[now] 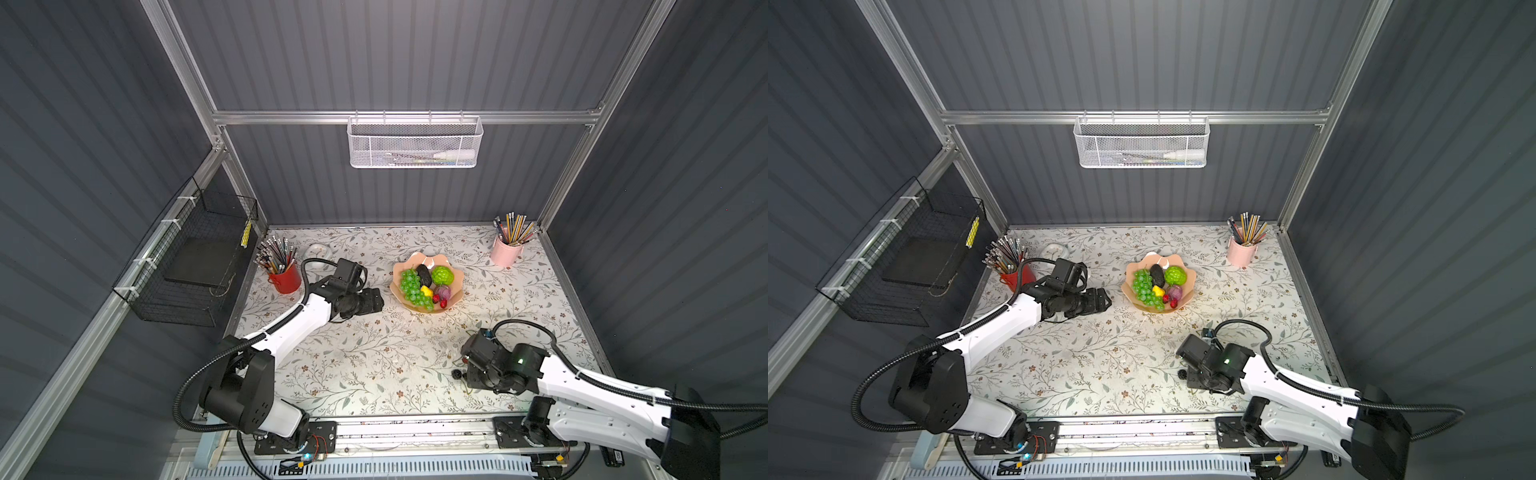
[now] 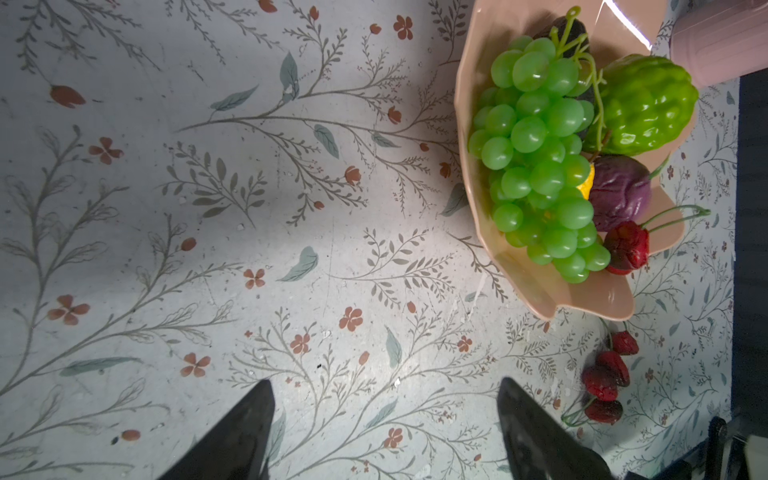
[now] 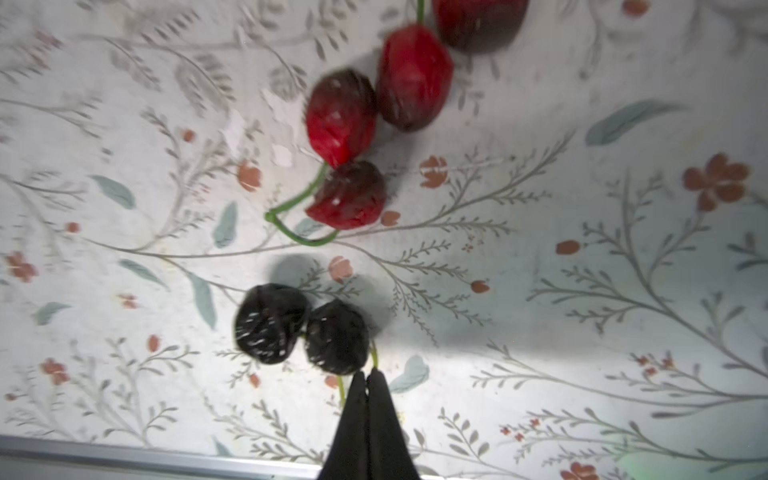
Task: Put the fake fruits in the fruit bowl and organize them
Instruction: 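Carry the dark cherries with the right gripper over the pink bowl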
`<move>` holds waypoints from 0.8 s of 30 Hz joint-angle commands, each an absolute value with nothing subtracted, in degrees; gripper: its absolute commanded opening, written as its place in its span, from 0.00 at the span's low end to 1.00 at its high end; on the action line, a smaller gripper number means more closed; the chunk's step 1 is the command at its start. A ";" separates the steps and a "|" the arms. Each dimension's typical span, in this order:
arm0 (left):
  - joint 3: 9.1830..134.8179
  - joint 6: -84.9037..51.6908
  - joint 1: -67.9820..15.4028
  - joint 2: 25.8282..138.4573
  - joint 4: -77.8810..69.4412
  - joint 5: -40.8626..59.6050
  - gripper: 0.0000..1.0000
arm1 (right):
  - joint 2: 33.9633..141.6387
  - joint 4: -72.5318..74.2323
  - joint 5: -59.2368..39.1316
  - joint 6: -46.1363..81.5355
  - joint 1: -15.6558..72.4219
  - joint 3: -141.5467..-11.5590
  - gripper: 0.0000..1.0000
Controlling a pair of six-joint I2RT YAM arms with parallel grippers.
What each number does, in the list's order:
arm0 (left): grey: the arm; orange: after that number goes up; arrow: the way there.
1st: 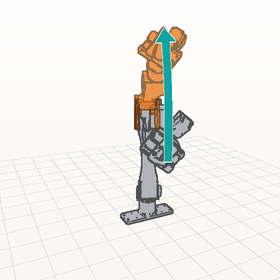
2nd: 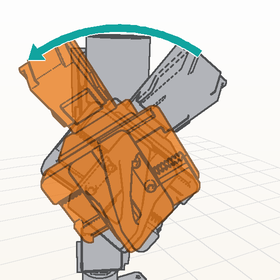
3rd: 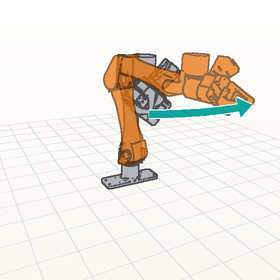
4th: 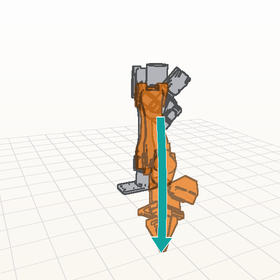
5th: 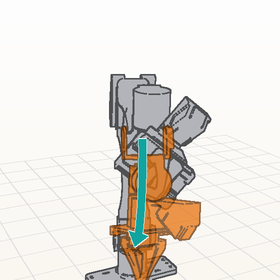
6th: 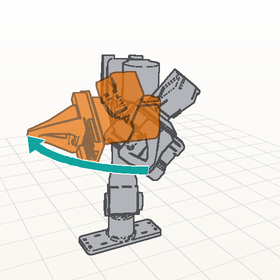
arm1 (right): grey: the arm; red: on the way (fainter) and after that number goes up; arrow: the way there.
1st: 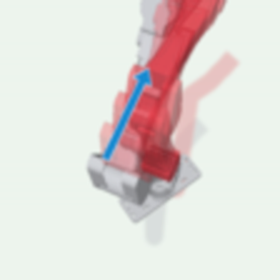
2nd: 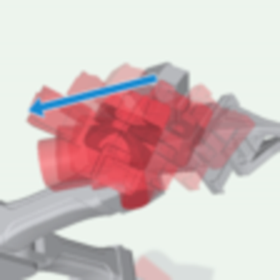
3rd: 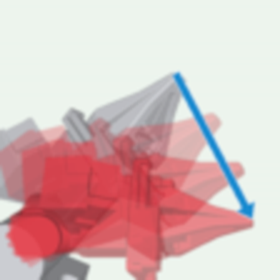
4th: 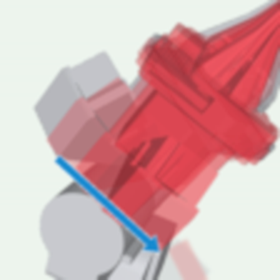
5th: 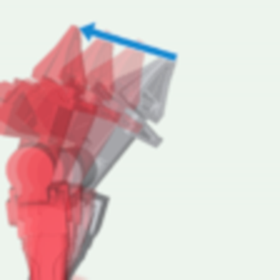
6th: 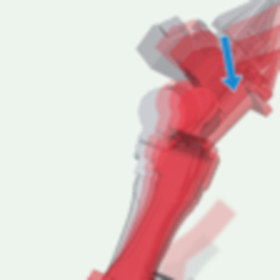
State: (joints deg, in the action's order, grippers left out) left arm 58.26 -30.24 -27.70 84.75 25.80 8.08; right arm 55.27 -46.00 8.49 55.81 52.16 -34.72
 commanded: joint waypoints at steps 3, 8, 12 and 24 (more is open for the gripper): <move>59.88 -29.90 -27.69 84.57 27.04 7.82 0.84 | 54.69 -51.98 10.10 47.80 46.88 -41.83 0.00; 59.32 -29.90 -27.69 82.93 27.19 7.26 0.84 | 56.93 -49.43 3.38 48.21 45.70 -39.37 0.32; 58.16 -29.93 -27.69 82.41 26.97 7.03 0.85 | 55.14 -44.90 -0.73 52.87 48.47 -32.45 0.49; 58.54 -29.98 -27.65 83.72 26.98 7.12 0.85 | 63.78 -36.81 2.03 55.11 54.44 -28.59 0.61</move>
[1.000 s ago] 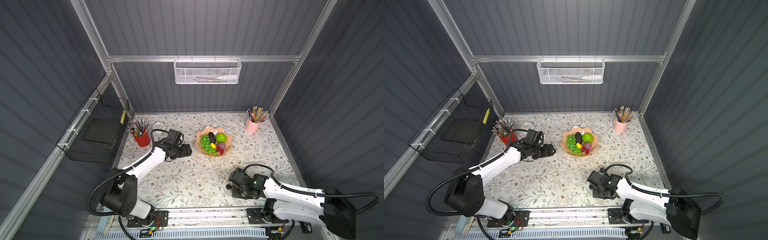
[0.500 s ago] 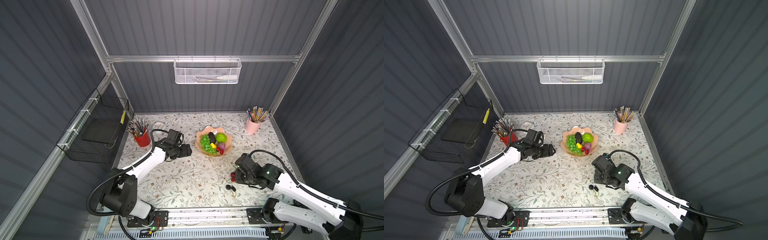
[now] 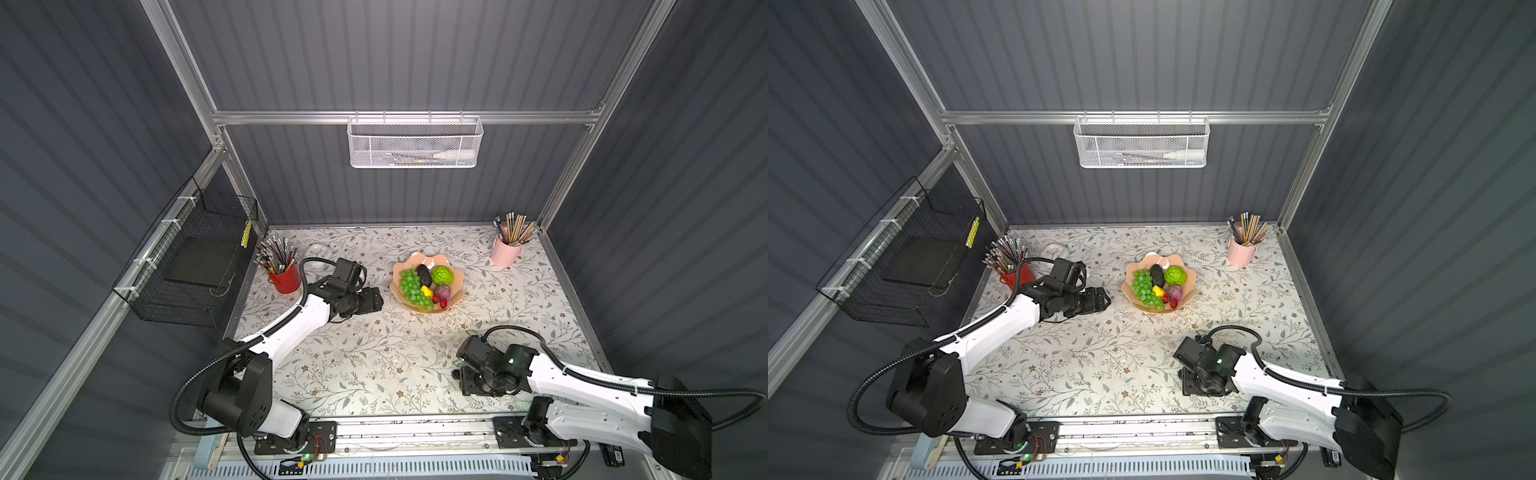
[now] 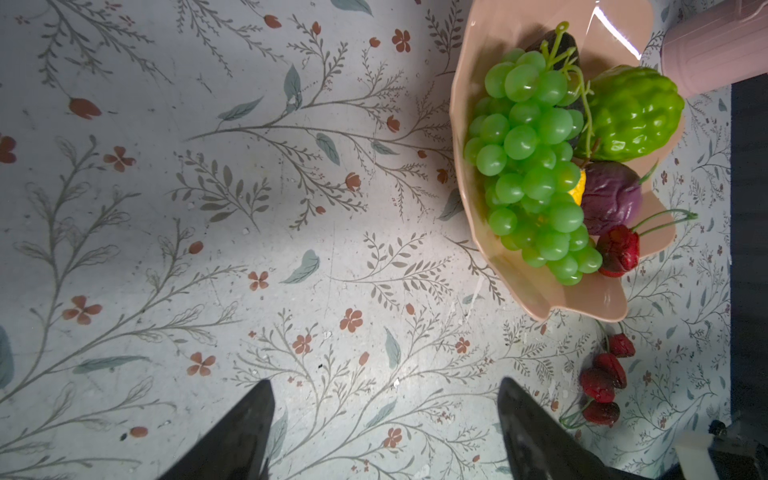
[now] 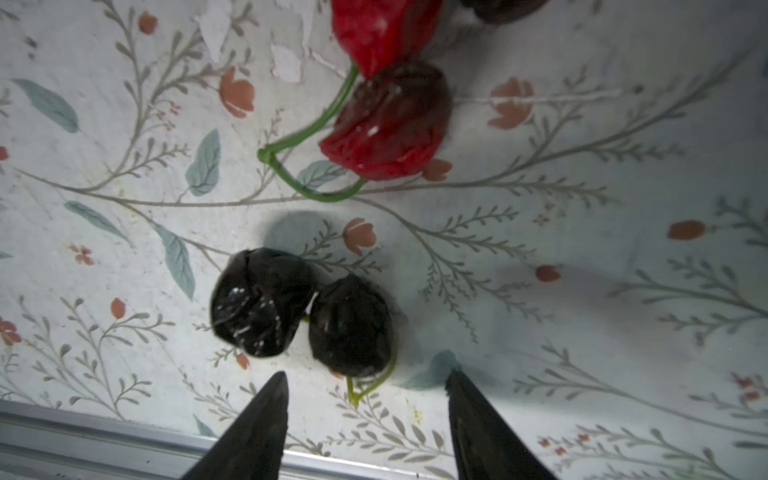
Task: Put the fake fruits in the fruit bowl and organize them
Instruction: 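Carry the dark cherries with the right gripper over the pink bowl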
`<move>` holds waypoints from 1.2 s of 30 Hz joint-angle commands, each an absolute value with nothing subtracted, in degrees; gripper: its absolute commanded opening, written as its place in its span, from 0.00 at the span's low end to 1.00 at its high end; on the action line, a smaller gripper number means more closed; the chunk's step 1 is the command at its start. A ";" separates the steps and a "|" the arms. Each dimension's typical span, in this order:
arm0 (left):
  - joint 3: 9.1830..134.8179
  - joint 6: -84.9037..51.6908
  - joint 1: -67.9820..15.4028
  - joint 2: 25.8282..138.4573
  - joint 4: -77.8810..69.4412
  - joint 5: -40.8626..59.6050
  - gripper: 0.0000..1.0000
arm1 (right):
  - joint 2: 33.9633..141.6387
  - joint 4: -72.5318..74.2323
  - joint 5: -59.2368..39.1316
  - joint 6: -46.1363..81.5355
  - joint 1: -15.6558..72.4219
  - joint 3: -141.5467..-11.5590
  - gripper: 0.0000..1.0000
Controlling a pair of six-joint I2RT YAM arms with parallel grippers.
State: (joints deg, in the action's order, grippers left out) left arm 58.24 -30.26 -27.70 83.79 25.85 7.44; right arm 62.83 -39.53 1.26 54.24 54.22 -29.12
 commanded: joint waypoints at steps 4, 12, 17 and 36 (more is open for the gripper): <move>58.97 -29.71 -27.69 83.90 27.46 6.77 0.85 | 67.83 -35.53 2.56 54.77 54.44 -28.40 0.57; 59.41 -29.60 -27.69 84.18 27.76 6.51 0.85 | 71.65 -31.65 0.38 55.23 54.75 -26.61 0.25; 59.64 -29.61 -27.69 84.74 27.74 6.76 0.85 | 70.72 -31.63 0.04 55.12 54.76 -25.75 0.11; 58.37 -30.25 -27.68 84.38 26.98 6.59 0.85 | 61.88 -46.43 4.55 43.46 48.27 -42.35 0.00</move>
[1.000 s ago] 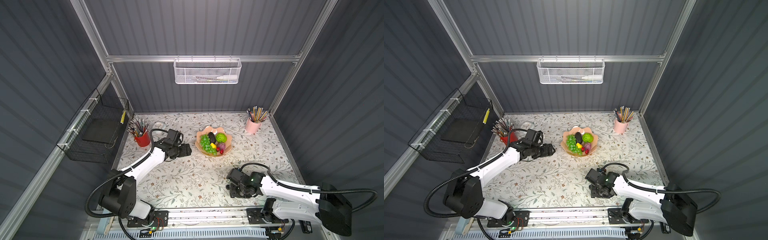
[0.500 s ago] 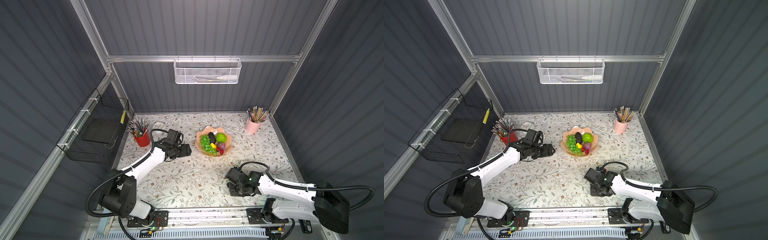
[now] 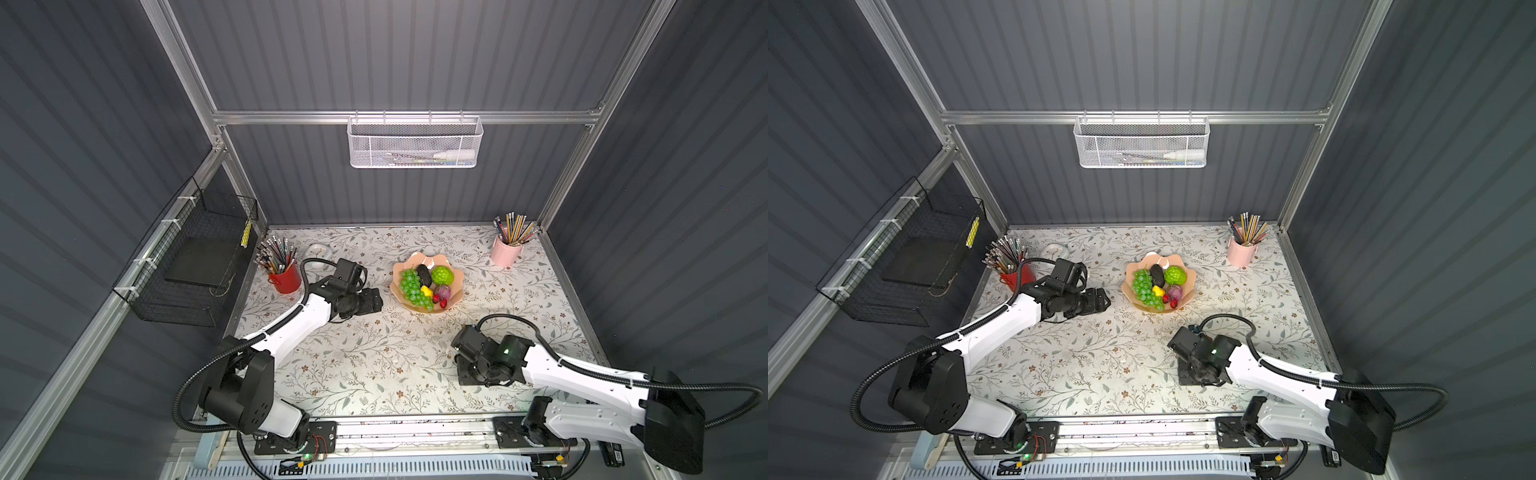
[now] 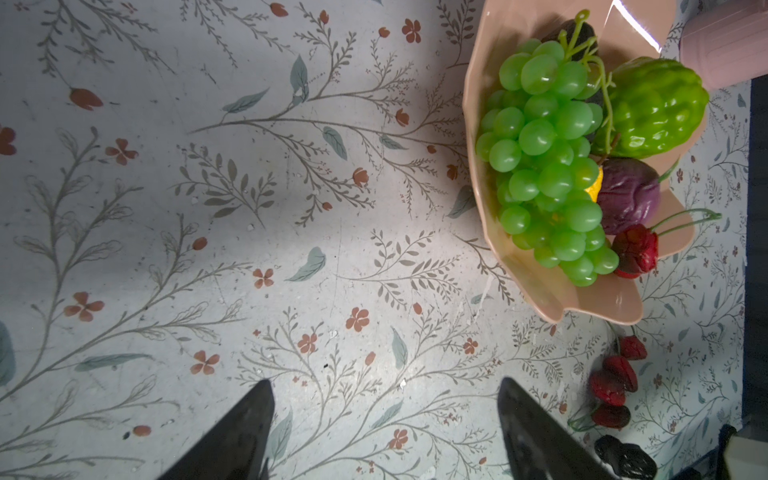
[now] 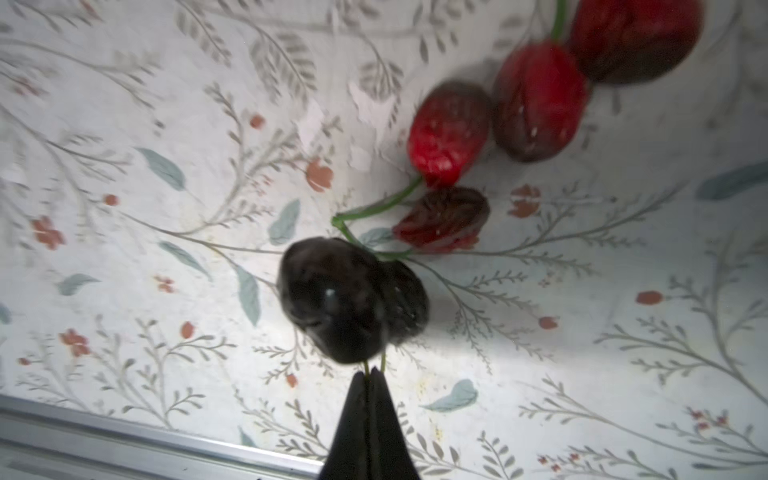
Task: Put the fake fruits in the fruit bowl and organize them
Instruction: 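Carry the dark cherries with the right gripper over the pink bowl, then lower the dark cherries into the bowl and open the right gripper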
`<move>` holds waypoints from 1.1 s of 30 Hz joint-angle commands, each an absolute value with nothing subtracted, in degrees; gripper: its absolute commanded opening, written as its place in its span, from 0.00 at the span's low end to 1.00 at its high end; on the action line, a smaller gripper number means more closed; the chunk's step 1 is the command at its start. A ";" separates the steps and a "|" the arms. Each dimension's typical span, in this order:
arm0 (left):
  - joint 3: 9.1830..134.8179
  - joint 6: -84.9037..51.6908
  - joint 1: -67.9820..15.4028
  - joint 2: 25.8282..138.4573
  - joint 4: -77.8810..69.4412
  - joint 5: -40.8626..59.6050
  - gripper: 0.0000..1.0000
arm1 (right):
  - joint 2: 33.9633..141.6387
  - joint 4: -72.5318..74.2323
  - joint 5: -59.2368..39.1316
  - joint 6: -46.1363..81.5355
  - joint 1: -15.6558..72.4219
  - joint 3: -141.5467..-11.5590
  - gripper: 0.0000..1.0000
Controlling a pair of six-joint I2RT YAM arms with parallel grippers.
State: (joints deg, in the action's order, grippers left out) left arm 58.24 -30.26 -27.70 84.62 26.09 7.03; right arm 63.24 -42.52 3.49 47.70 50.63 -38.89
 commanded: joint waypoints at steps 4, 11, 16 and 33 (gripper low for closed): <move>57.68 -30.33 -27.69 83.86 27.11 6.33 0.85 | 65.45 -46.31 2.02 35.18 40.81 -49.51 0.00; 55.95 -31.84 -27.69 82.24 26.21 6.95 0.85 | 80.43 -40.60 -7.02 24.90 31.42 -63.68 0.00; 54.15 -32.73 -27.69 80.04 25.47 7.12 0.85 | 90.25 -40.33 -9.14 21.01 30.28 -73.16 0.00; 54.92 -32.02 -27.69 79.36 26.24 6.39 0.85 | 103.16 -47.18 -4.26 14.57 28.83 -82.45 0.00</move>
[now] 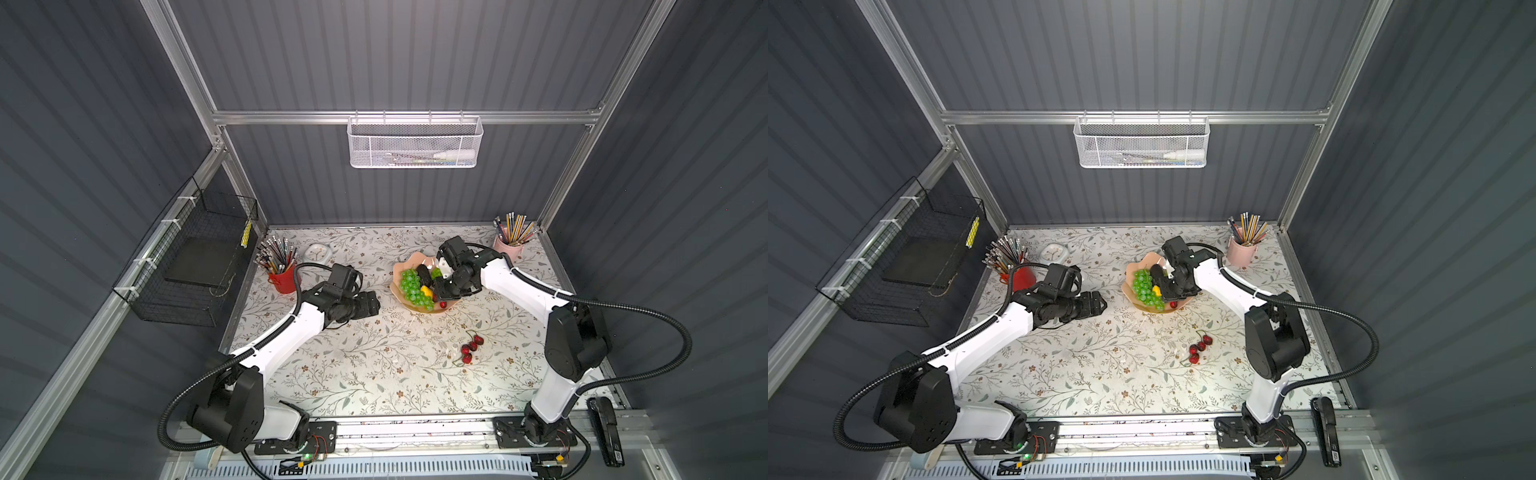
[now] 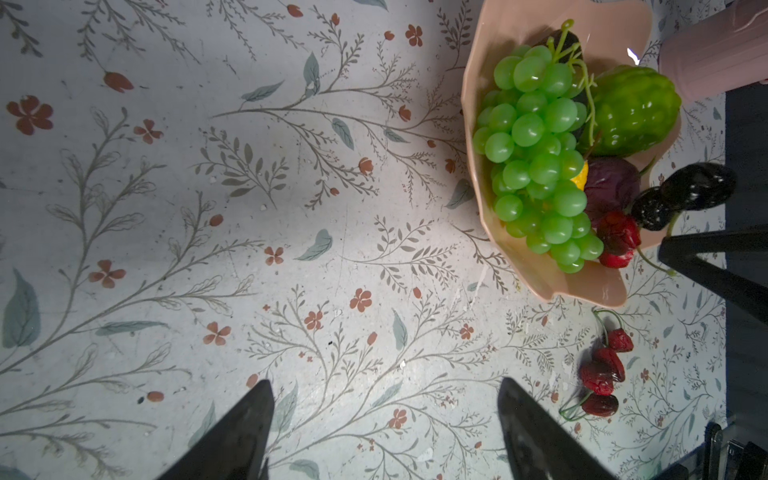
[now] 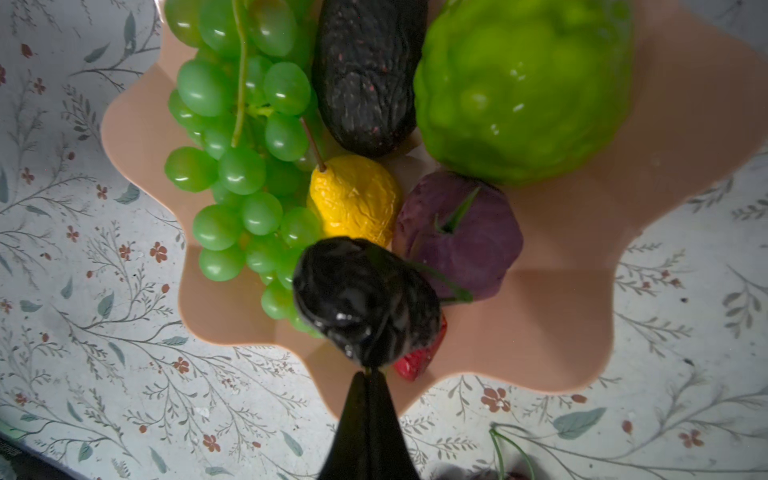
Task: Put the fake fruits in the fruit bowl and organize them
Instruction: 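Lower the dark cherries into the bowl and open the right gripper, then move the right gripper down to the red cherries on the table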
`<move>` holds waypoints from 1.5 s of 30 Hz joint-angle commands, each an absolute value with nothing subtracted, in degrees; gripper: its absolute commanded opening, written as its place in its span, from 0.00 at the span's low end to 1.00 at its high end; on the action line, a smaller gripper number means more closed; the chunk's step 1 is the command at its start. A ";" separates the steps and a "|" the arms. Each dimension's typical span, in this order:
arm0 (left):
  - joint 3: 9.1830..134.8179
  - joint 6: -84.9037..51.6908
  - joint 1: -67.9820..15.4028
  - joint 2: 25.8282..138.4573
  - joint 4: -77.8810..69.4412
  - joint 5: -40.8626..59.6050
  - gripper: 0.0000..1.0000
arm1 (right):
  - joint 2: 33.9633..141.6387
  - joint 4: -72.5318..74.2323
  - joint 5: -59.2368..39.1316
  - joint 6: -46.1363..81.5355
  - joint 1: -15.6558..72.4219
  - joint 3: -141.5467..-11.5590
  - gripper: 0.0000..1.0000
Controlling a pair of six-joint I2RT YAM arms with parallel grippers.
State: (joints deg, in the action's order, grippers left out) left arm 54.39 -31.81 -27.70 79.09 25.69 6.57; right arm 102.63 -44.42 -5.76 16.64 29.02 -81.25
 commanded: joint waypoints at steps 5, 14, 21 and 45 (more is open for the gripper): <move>55.79 -31.93 -27.69 80.06 26.70 6.68 0.85 | 103.87 -46.90 -4.79 13.76 28.83 -82.18 0.00; 56.39 -32.07 -27.69 79.31 27.59 6.55 0.85 | 100.98 -48.12 -2.79 12.28 29.23 -85.27 0.29; 56.96 -31.00 -27.69 79.23 29.06 5.28 0.85 | 94.79 -50.10 0.11 12.49 30.17 -86.21 0.47; 59.86 -31.23 -27.69 85.88 26.25 10.36 0.85 | 78.99 -43.16 4.85 18.59 28.45 -54.56 0.67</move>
